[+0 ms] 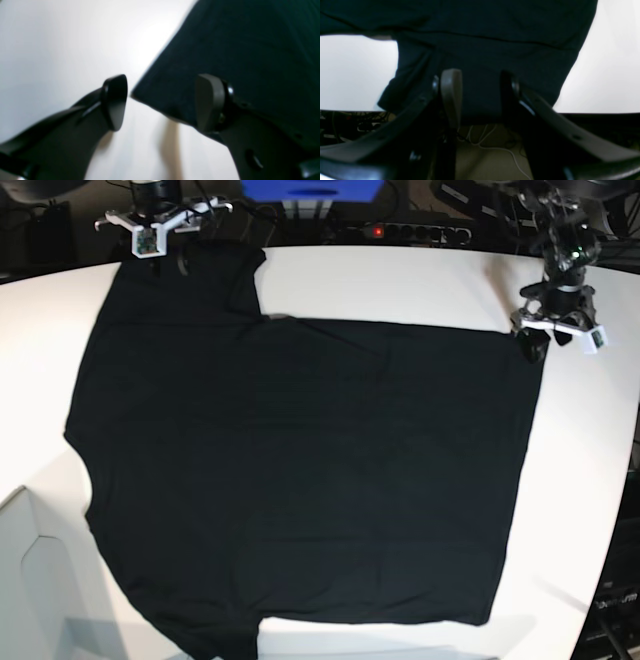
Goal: Fold the T-shirt properly
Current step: 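Lower both grippers to the shoulder corners of the black T-shirt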
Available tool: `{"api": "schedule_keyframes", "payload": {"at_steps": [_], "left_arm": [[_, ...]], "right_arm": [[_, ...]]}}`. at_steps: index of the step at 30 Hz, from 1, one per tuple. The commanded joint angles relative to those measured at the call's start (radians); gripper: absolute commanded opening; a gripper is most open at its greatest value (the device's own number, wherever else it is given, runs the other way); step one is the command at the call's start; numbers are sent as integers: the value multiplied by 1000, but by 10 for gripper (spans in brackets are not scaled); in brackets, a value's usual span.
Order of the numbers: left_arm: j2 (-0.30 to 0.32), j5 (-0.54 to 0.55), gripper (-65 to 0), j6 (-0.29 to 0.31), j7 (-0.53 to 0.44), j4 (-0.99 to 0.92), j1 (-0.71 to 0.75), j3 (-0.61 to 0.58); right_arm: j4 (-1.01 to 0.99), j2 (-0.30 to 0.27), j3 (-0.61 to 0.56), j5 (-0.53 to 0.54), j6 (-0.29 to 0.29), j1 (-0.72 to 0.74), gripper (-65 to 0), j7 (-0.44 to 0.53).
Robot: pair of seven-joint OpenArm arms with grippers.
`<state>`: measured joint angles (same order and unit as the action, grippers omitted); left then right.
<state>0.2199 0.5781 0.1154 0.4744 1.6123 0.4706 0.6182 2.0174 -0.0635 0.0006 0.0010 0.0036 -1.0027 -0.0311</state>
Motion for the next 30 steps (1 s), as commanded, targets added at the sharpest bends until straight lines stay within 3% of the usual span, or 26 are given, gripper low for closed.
{"api": "schedule_keyframes", "payload": {"at_steps": [1, 8, 14, 18, 25, 30], "left_arm": [[16, 4, -238, 0, -19, 4, -9, 6], [20, 4, -238, 8, -24, -103, -34, 4], [17, 4, -242, 11, -19, -128, -54, 2], [23, 4, -261, 11, -26, -128, -54, -60], [23, 4, -445, 11, -19, -128, -51, -68], [23, 4, -648, 11, -19, -128, -49, -68]], "right_arm": [[13, -2, 3, 0, 0, -9, -390, 26], [15, -2, 3, 0, 0, 15, -390, -85], [15, -2, 5, 0, 0, 28, -394, -92], [15, 0, 28, 3, 2, 29, -395, -94], [13, 0, 88, 4, 2, 29, -387, -94], [12, 0, 129, 4, 3, 55, -344, -95]]}}
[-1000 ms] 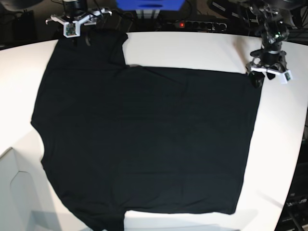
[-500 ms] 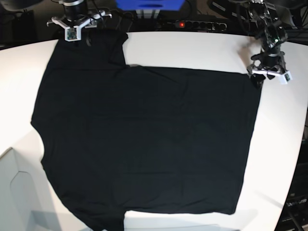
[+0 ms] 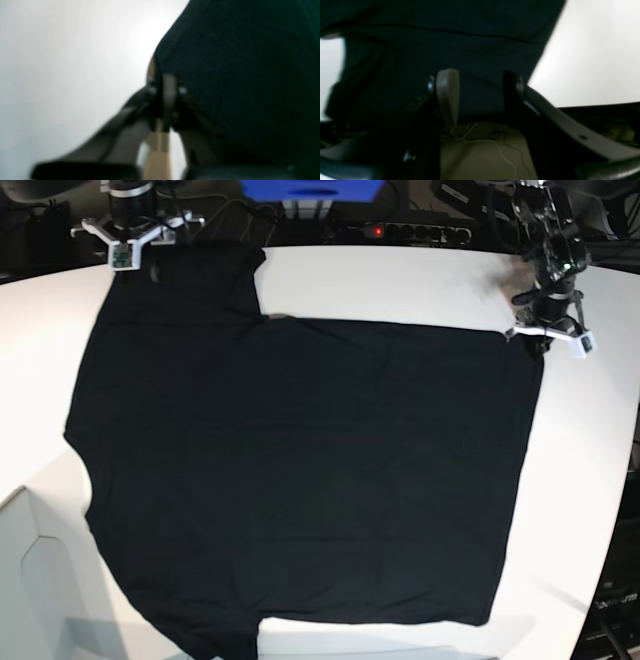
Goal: Fold the T-shirt properly
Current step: 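Lower both grippers to the shoulder corners of the black T-shirt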
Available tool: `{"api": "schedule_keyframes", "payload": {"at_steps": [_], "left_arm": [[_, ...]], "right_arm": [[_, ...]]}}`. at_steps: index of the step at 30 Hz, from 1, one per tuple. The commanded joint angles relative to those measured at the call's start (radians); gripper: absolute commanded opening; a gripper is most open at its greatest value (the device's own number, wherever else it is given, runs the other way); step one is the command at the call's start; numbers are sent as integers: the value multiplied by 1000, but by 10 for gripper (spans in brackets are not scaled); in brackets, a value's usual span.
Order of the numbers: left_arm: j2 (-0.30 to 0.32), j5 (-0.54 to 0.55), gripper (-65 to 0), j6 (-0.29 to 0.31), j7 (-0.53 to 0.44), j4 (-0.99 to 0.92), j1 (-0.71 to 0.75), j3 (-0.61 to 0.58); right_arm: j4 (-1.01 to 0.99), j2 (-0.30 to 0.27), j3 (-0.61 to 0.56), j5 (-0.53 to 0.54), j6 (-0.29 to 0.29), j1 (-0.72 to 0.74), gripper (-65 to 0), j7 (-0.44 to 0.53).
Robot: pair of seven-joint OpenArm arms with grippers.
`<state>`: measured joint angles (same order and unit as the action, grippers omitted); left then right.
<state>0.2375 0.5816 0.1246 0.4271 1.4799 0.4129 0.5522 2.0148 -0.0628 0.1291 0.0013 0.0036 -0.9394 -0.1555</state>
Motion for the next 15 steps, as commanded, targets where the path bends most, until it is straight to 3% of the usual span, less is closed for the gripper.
{"api": "schedule_keyframes", "payload": {"at_steps": [1, 7, 15], "left_arm": [[6, 1, -650, 2, 28, 5, 11, -2], [6, 7, -649, 2, 28, 17, 51, 4], [4, 8, -649, 2, 19, 17, 99, 7]], "right_arm": [[11, -1, 10, 4, 3, 3, -337, 26], [-6, -1, 73, 6, 23, 84, -319, -62], [-48, 62, 225, 6, 244, 242, -319, -252]]}}
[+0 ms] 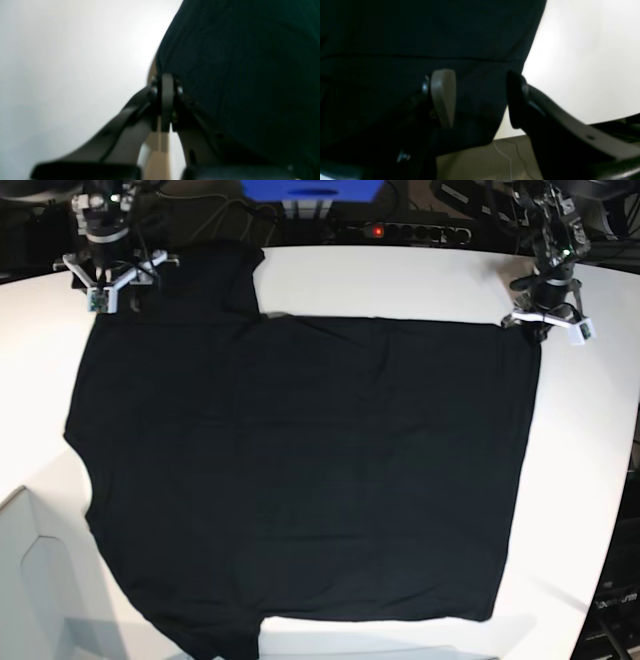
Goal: Fold the T-shirt properly
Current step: 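Lower both grippers to the shoulder corners of the black T-shirt, then close both grippers on the shirt's shoulder edges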
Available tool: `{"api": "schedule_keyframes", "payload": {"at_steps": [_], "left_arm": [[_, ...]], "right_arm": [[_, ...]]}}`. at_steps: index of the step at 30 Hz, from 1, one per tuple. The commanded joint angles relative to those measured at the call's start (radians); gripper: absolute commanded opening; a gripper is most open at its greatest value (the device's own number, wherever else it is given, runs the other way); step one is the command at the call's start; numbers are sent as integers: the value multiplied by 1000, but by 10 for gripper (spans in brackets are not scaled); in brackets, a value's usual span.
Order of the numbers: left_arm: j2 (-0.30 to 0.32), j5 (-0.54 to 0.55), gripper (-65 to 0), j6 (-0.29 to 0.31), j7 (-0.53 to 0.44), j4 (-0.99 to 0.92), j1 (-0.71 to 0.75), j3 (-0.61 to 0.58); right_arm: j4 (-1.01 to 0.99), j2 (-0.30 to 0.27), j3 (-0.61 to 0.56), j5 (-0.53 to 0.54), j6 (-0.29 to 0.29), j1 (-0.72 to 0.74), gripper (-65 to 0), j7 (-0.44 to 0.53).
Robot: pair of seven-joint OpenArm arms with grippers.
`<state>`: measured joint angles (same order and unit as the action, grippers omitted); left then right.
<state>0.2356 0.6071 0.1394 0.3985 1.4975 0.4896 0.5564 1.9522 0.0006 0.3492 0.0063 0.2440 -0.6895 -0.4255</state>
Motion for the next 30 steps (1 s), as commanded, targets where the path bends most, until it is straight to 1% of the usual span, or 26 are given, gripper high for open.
{"api": "schedule_keyframes", "payload": {"at_steps": [1, 3, 5, 10, 17, 19, 24, 26, 27, 29, 30], "left_arm": [[6, -16, -649, -13, 47, -1, 27, 3], [6, -16, -649, -13, 47, 8, 27, 3], [6, -16, -649, -13, 47, 33, 34, 4], [6, -23, -649, -13, 52, 94, 51, 4], [8, -25, -649, -13, 49, 91, 50, 4], [8, -25, -649, -13, 49, 88, 50, 4], [8, -25, -649, -13, 49, 87, 50, 4], [8, -25, -649, -13, 49, 87, 50, 4], [8, -25, -649, -13, 49, 87, 50, 4], [6, -25, -649, -13, 49, 87, 50, 21], [3, -25, -649, -13, 52, 87, 50, 32]], "right_arm": [[2, 0, 24, 1, 22, 11, -319, 0], [-23, 2, 55, 1, 48, 37, -319, -31], [-43, 2, 73, 1, 59, 49, -319, -45], [-57, 0, 75, 1, 59, 49, -319, -46], [-135, -1, 77, 1, 59, 67, -319, -49], [-149, -17, 77, 1, 59, 67, -320, -49], [-161, -24, 75, 1, 62, 69, -329, -49], [-161, -43, 70, 1, 68, 67, -369, -49], [-161, -44, 70, 1, 90, 69, -398, -49], [-161, -43, 78, 1, 177, 70, -482, -51], [-161, -43, 78, -1, 209, 70, -524, -51]]}}
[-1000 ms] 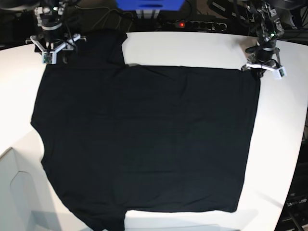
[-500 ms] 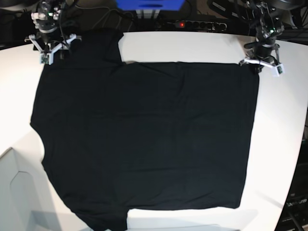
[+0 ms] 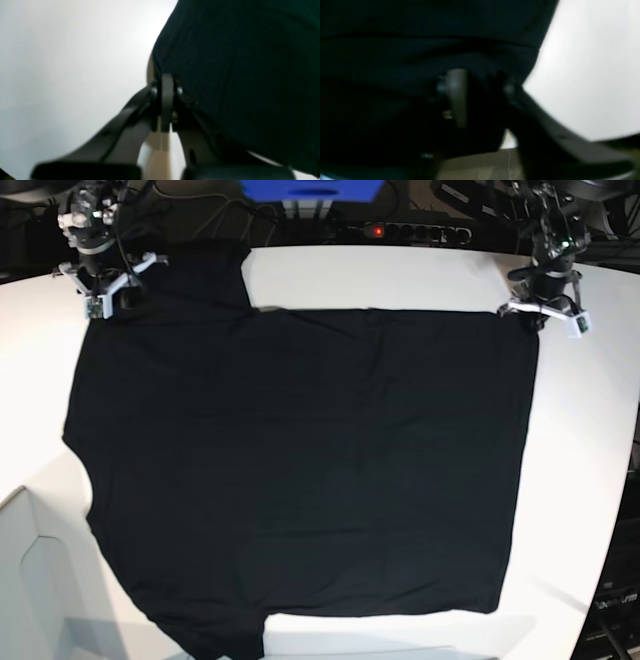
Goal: Fold the T-shirt properly
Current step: 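Close both grippers on the shirt's shoulder edges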
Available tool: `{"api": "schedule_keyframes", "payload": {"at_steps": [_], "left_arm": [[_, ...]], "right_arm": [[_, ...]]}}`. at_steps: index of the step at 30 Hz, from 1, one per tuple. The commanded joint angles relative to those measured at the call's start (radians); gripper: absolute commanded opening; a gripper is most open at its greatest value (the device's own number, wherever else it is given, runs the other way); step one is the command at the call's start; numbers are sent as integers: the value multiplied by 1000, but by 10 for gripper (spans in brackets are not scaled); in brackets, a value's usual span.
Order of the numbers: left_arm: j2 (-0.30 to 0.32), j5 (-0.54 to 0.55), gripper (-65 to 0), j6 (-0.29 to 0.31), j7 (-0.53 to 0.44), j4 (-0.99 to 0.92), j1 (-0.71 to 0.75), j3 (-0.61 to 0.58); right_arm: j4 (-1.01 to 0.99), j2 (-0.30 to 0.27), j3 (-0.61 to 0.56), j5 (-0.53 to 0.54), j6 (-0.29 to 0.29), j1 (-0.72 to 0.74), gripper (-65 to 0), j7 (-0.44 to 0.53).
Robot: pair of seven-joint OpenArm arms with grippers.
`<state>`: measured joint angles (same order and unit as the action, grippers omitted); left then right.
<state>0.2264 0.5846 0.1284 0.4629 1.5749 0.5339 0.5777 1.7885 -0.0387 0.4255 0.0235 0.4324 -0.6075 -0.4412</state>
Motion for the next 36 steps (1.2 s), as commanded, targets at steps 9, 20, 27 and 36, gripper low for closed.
{"api": "schedule_keyframes", "payload": {"at_steps": [9, 20, 27, 36], "left_arm": [[11, 2, -649, -2, -10, 22, 1, 31], [9, 5, -649, -11, -10, 109, -10, 32], [9, -1, -649, -13, -8, 132, -67, 32], [9, -2, -649, -13, -8, 121, -191, 32]], "right_arm": [[41, -3, 9, -18, 41, -12, -650, -31], [195, 3, 60, -18, 56, 64, -650, -35], [195, -3, 60, -20, 56, 156, -650, -35], [185, -5, 55, -23, 56, 357, -650, -153]]}}
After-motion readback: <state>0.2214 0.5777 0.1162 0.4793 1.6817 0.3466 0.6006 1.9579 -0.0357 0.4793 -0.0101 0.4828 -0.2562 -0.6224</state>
